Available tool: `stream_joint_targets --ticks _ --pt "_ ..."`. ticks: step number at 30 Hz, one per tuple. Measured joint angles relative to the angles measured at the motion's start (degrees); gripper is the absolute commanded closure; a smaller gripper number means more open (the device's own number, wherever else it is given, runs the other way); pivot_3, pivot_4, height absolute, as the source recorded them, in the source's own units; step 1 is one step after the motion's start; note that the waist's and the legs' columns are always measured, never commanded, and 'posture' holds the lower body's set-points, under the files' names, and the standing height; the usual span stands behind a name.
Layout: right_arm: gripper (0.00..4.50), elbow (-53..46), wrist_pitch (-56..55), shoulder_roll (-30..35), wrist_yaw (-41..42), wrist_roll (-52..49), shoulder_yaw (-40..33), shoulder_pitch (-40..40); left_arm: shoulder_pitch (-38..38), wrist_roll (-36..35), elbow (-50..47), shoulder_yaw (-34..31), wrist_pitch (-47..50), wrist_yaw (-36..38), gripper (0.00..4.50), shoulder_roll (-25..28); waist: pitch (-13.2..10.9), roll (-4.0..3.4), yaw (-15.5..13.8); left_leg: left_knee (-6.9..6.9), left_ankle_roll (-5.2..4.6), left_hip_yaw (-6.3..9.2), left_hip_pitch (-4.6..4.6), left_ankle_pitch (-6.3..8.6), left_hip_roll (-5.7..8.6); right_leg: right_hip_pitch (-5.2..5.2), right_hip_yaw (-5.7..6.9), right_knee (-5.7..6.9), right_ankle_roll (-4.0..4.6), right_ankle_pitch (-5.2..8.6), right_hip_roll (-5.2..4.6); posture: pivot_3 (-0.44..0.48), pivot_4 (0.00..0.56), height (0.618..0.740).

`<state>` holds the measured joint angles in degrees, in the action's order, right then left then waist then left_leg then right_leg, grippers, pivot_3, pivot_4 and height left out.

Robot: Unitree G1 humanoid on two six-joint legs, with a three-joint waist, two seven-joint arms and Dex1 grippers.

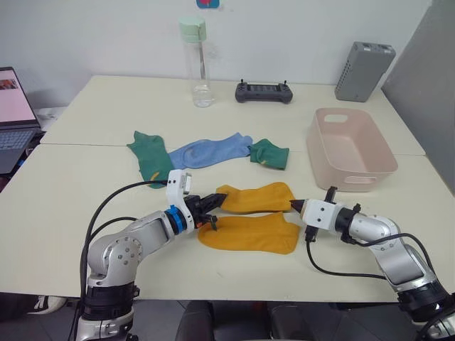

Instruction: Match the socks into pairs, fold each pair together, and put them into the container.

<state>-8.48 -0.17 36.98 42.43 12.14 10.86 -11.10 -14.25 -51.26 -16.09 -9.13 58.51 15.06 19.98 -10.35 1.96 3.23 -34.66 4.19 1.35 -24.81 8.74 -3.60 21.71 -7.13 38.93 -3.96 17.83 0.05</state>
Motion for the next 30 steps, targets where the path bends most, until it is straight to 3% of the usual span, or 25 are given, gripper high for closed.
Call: stream_joint_targets --ticks 2,7,10,11,14,18,21,25,30 --pt "3.85 -0.1 0.8 0.3 0.5 -0.3 -0.1 0.0 0.0 0.3 0.1 -0.6 -0.4 -0.5 3.18 0.0 0.0 0.00 0.0 0.00 0.00 -0.03 0.00 0.00 0.01 0.00 -0.03 -0.01 -0.01 0.01 -0.01 0.000 0.150 0.740" --pt "2.08 -0.1 2.1 2.2 2.3 -3.6 -2.4 -0.2 0.2 1.2 0.5 -2.3 -0.5 0.0 1.53 1.9 0.0 0.00 0.0 0.04 0.00 -0.01 -0.01 0.01 0.00 0.02 -0.01 0.00 0.01 0.02 0.00 0.000 0.150 0.740" --pt "0.99 -0.1 2.5 5.6 5.1 -7.6 -6.1 0.0 1.8 2.3 0.2 -3.2 -1.9 3.9 0.58 7.5 0.0 0.01 0.1 0.15 0.00 -0.03 -0.01 0.02 0.00 0.04 -0.01 -0.02 0.01 0.02 0.00 0.000 0.150 0.740" --pt "0.65 -0.1 2.6 6.2 6.2 -9.1 -7.1 0.1 2.8 4.0 -0.2 -2.9 -4.0 6.4 0.57 10.2 0.0 0.02 0.1 0.20 0.00 -0.03 -0.01 0.02 -0.01 0.07 0.00 -0.03 0.07 0.05 0.00 0.000 0.150 0.740" --pt "0.65 -0.3 3.2 7.3 10.4 -12.8 -7.3 -0.2 6.2 13.3 -0.8 1.2 -15.5 16.8 0.57 19.5 0.0 0.03 0.1 0.41 0.00 -0.04 0.02 0.02 -0.02 0.13 0.01 -0.03 0.33 0.19 0.00 0.000 0.150 0.740" --pt "0.65 1.3 0.0 7.6 13.8 -11.5 -2.7 -5.2 7.4 31.5 5.4 12.4 -45.3 32.9 0.57 27.5 0.0 -0.01 0.0 0.49 0.00 -0.28 0.02 0.02 0.00 0.32 -0.03 -0.09 0.45 0.14 -0.15 0.000 0.150 0.740" --pt "0.65 6.1 -5.1 7.6 14.0 -8.0 0.1 -8.5 4.3 40.6 15.4 17.8 -65.4 39.7 0.57 27.1 0.0 0.00 -0.3 0.51 0.00 -0.45 -0.05 0.01 0.00 0.41 -0.08 -0.13 0.59 0.06 -0.24 0.000 0.150 0.740" --pt "0.65 11.3 -11.8 7.8 14.6 -4.9 3.0 -10.7 -2.3 46.8 25.3 20.5 -80.4 42.9 0.57 25.1 0.0 0.00 -1.0 0.62 -0.01 -0.53 -0.13 0.01 -0.01 0.53 -0.08 -0.11 0.58 0.06 -0.23 0.000 0.150 0.740" --pt "0.65 14.0 -17.3 7.9 15.0 -3.3 4.4 -12.5 -10.4 54.0 36.9 22.8 -95.0 41.4 0.57 21.4 0.0 -0.02 -1.4 0.69 -0.02 -0.49 -0.11 0.01 -0.04 0.51 -0.05 -0.03 0.31 -0.08 -0.15 0.000 0.150 0.740"
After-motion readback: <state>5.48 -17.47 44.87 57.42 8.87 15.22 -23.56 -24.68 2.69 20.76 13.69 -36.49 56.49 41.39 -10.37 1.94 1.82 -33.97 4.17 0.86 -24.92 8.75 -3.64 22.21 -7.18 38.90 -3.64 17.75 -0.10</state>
